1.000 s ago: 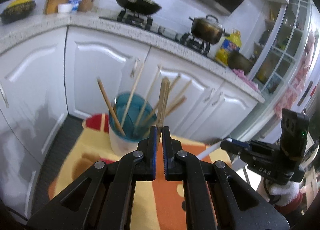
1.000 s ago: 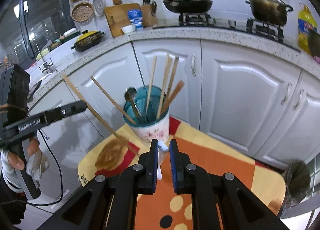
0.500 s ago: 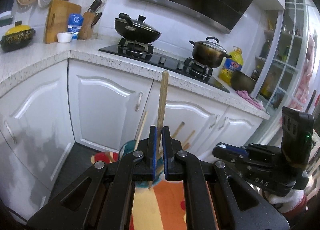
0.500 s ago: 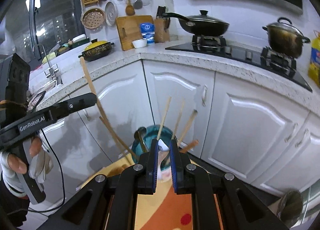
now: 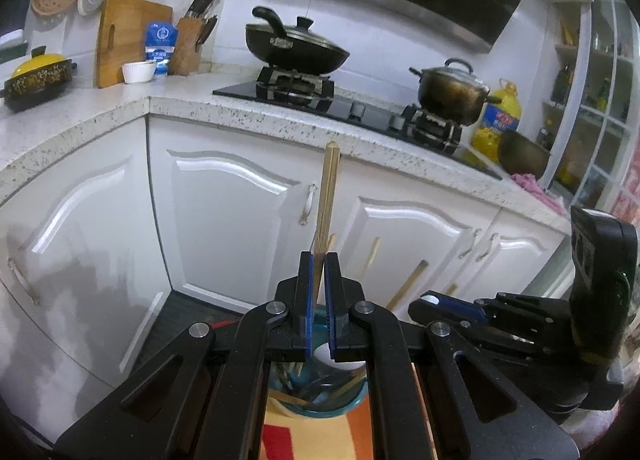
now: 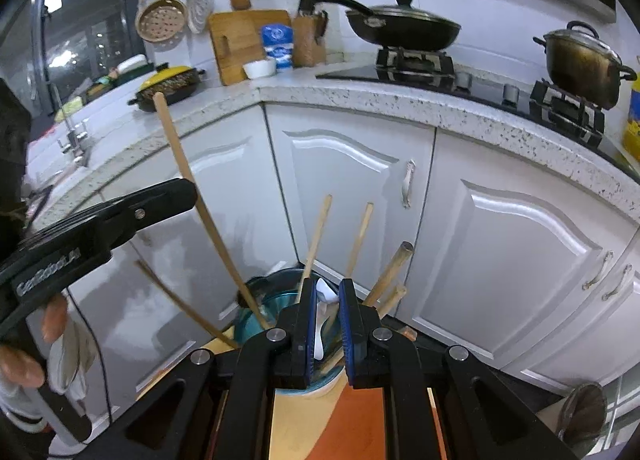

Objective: Organize utensils
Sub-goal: 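Lower the white spoon and chopstick into the holder, then open both tools to release the spoon and chopstick in the holder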

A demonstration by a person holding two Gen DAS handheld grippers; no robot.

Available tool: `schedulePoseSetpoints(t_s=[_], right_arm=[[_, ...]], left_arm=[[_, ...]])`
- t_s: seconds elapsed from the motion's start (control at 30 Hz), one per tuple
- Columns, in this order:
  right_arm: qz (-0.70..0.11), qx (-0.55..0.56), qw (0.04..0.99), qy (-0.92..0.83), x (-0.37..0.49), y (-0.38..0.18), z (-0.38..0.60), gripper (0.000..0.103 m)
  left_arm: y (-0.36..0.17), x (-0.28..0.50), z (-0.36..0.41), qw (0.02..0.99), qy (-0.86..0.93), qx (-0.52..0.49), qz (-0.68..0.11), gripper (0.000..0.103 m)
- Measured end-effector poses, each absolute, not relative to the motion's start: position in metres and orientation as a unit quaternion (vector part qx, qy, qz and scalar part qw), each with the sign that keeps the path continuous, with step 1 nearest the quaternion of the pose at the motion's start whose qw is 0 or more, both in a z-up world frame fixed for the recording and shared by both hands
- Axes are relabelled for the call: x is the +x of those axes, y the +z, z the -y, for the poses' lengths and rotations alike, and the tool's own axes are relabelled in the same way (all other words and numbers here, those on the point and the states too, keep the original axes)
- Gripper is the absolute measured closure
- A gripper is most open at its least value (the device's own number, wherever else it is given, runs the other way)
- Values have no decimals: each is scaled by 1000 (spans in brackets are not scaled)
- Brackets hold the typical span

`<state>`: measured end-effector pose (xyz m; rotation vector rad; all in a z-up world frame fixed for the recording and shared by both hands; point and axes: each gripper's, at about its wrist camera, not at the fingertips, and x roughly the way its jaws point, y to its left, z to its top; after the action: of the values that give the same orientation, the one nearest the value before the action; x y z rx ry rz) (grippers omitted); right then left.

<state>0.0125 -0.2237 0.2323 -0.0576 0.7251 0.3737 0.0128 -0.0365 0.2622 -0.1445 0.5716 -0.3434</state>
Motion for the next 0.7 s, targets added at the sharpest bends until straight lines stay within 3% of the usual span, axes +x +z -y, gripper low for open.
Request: schedulePoseSetpoints(t_s=[0.4, 0.5, 0.57, 0.63, 0.7], right_arm=[[-407, -25, 894, 185, 38, 186, 211, 93], [-399, -17, 896, 193, 30, 191, 216, 87], [-392, -7, 899, 197, 25, 197, 221, 80], [-381, -3, 904, 197, 15, 205, 225, 78], [-372, 7, 906, 202, 4, 211, 231, 78]], left_arm=[[220, 34, 45, 927, -162, -76, -330, 99], [220, 32, 43, 927, -161, -80, -329, 99], [221, 30, 41, 927, -158, -82, -331, 94], [223, 27, 38, 925, -159, -89, -333, 77], [226, 19, 35, 925, -162, -96, -330, 67]])
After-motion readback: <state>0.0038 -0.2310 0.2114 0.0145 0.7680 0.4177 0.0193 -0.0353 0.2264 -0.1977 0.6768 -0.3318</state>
